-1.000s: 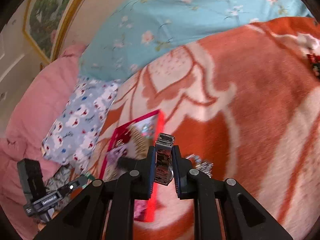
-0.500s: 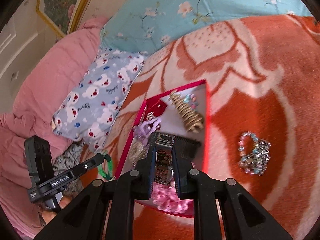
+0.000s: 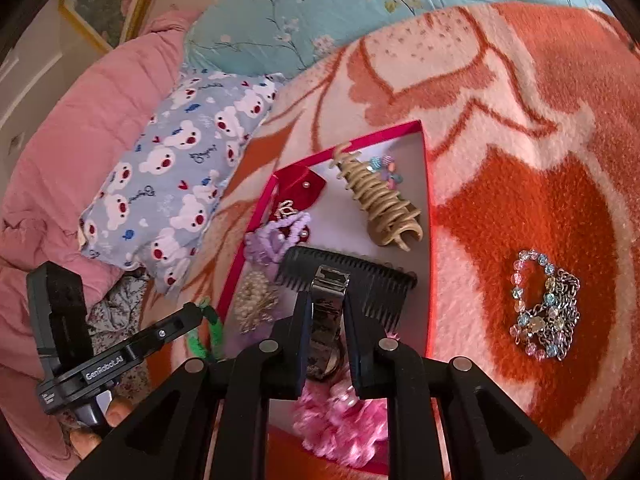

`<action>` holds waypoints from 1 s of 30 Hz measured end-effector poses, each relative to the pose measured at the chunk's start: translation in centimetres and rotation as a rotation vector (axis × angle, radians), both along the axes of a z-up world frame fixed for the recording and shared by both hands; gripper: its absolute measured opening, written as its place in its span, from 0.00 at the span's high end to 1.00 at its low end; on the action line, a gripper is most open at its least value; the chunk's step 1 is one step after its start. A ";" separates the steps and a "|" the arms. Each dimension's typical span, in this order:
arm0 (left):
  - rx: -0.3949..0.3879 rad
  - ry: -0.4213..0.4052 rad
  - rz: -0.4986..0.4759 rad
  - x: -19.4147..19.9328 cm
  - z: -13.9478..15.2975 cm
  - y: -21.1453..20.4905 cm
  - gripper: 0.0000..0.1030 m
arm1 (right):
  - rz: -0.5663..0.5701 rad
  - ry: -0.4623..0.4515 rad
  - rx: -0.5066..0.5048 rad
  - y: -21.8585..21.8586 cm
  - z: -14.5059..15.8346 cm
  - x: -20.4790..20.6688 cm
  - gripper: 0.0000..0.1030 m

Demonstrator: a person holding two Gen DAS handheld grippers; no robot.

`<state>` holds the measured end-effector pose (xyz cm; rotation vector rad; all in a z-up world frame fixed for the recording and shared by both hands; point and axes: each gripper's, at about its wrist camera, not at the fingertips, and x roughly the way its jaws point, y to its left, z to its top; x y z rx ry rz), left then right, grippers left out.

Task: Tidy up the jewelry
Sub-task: 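Carry the green bracelet and silver clip into the box and open both tools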

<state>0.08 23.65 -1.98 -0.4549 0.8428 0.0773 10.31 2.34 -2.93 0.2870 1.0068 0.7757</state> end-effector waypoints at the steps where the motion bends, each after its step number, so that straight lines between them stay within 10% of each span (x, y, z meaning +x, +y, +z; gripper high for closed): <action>1: 0.009 0.007 0.001 0.3 -0.2 -0.1 0.93 | -0.002 0.003 -0.004 0.2 -0.2 0.2 0.85; 30: 0.046 0.036 -0.009 1.6 -2.8 -0.7 0.93 | -0.020 0.016 -0.078 1.8 -2.9 1.6 0.94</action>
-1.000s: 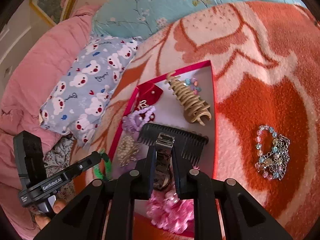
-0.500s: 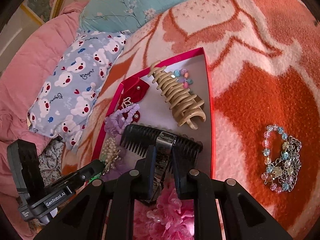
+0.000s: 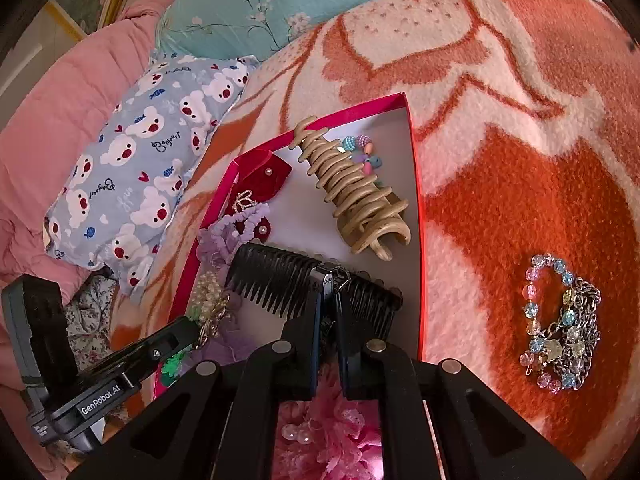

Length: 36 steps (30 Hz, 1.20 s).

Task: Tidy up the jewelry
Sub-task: 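Carry the green bracelet and silver clip into the box and open both tools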

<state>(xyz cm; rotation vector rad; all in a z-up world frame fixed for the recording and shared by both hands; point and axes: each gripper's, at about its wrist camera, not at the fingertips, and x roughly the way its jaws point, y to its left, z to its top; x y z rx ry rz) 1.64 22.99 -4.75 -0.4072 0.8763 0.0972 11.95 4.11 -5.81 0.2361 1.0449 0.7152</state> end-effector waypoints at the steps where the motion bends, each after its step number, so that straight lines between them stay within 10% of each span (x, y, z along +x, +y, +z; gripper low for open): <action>1: 0.001 0.000 -0.001 0.0 0.0 0.0 0.93 | 0.000 -0.002 -0.003 0.1 0.0 0.0 0.94; 15: 0.004 0.014 0.005 -0.3 0.0 -0.1 0.74 | 0.001 0.011 0.016 -0.3 0.4 -0.2 0.87; 20: 0.003 0.013 0.008 -0.9 0.3 -0.3 0.56 | 0.003 0.000 0.042 -1.0 1.6 -0.9 0.58; 24: 0.007 0.014 0.006 -1.2 0.6 -0.5 0.45 | 0.007 -0.015 0.051 -1.5 2.6 -1.6 0.53; 36: 0.006 0.016 0.011 -2.5 1.3 -0.8 0.45 | -0.028 -0.049 0.069 -4.1 4.5 -3.1 0.43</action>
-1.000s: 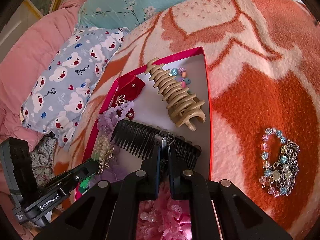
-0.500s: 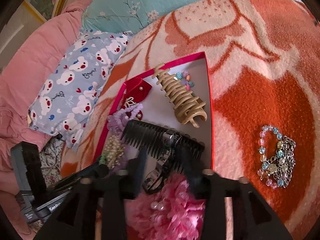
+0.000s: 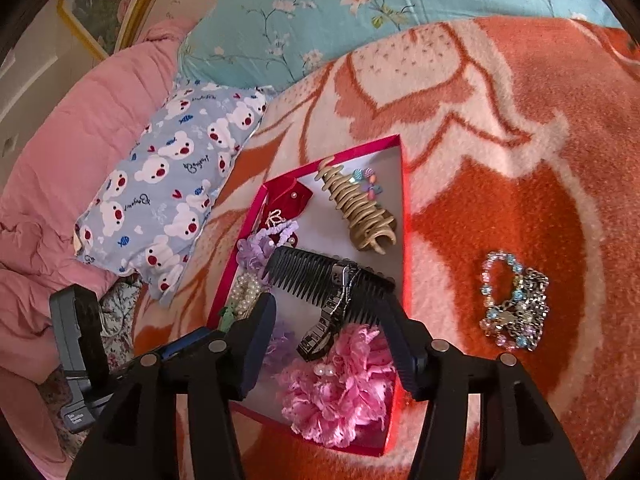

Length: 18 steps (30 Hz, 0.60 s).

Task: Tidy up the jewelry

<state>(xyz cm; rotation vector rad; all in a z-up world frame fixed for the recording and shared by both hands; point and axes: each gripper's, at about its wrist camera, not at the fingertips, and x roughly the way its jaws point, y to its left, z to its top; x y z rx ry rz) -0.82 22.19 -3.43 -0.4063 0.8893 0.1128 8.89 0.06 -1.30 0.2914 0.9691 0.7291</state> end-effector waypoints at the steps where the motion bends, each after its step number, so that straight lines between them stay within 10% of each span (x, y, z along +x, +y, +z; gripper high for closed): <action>1: 0.001 0.002 0.002 -0.2 0.1 0.0 0.45 | 0.000 0.001 0.001 -0.2 0.1 -0.1 0.43; 9: 0.034 0.001 0.026 -1.9 1.5 -0.6 0.18 | -0.005 -0.011 -0.015 -1.4 0.2 -1.3 0.33; 18: 0.040 0.008 0.028 -2.8 2.0 -0.9 0.18 | 0.032 -0.041 -0.038 -1.6 0.7 -2.7 0.20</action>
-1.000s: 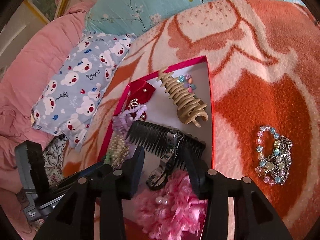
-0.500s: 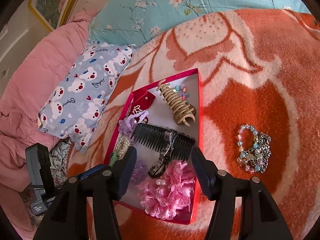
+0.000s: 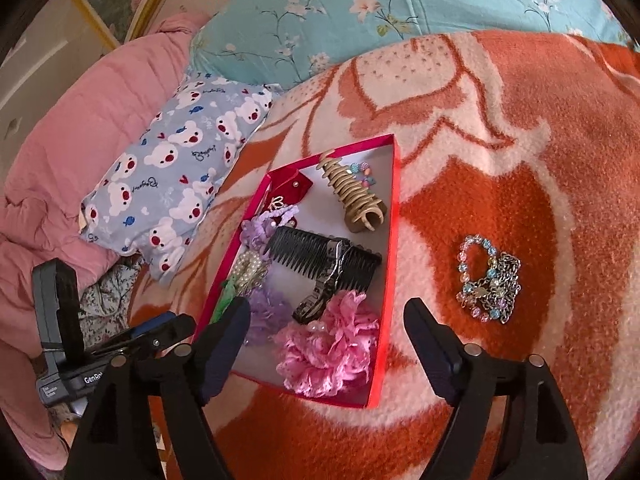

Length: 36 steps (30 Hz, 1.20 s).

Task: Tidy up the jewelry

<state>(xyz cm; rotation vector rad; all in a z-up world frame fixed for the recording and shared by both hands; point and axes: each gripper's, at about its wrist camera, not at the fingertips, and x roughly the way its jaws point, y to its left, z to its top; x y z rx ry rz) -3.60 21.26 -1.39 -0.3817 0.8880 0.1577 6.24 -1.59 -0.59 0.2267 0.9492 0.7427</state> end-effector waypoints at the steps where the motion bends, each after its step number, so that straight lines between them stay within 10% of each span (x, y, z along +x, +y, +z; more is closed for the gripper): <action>1: -0.004 0.008 0.003 0.0 -0.1 0.0 0.18 | 0.001 0.001 0.000 0.0 0.0 -0.1 0.19; 36: 0.354 0.110 0.026 -4.0 3.6 -2.6 0.15 | 0.242 -0.180 -0.315 0.0 2.6 -5.2 0.03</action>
